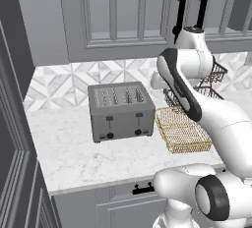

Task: Open the cabinet, pick up the bread from the cabinet and place it in the basket. Then move the basket to the dining counter.

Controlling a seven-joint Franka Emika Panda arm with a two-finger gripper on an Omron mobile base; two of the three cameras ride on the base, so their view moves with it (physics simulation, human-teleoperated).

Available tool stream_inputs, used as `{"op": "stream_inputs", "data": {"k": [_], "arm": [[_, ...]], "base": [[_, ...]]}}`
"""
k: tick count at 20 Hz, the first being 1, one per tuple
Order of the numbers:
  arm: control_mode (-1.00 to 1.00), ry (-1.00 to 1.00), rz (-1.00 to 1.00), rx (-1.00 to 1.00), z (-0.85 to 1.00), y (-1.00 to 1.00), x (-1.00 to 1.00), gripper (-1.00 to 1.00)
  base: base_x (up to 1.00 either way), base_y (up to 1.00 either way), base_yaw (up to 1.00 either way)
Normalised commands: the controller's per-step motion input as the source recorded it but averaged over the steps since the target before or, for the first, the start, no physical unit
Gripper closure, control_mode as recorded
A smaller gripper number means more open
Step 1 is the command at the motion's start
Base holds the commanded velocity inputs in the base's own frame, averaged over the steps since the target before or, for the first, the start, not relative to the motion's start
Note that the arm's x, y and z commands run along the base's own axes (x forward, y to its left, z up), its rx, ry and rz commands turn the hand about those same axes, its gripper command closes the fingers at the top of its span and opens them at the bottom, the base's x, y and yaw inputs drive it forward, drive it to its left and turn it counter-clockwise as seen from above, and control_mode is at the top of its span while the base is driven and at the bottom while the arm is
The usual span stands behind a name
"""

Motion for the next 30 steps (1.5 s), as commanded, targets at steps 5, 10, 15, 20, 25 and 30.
{"op": "stream_inputs", "data": {"k": [5,10,15,20,25,30], "arm": [[-1.0,-0.12,-0.06,-0.09,0.05,-0.26,0.0,-1.0],[-1.0,-0.17,-0.16,-0.11,0.71,-0.56,-0.27,-1.0],[-1.0,-0.27,-0.13,0.0,1.0,-0.29,-0.5,-1.0],[-1.0,-0.31,-0.01,0.0,0.88,-0.19,-0.16,-1.0],[-1.0,-0.35,0.12,0.01,0.69,-0.21,0.67,-1.0],[-1.0,-0.16,0.08,0.0,0.55,-0.05,0.62,-1.0]], "base": [[0.0,0.0,0.0],[0.0,0.0,0.0],[0.0,0.0,0.0],[0.0,0.0,0.0],[0.0,0.0,0.0],[0.0,0.0,0.0]]}}
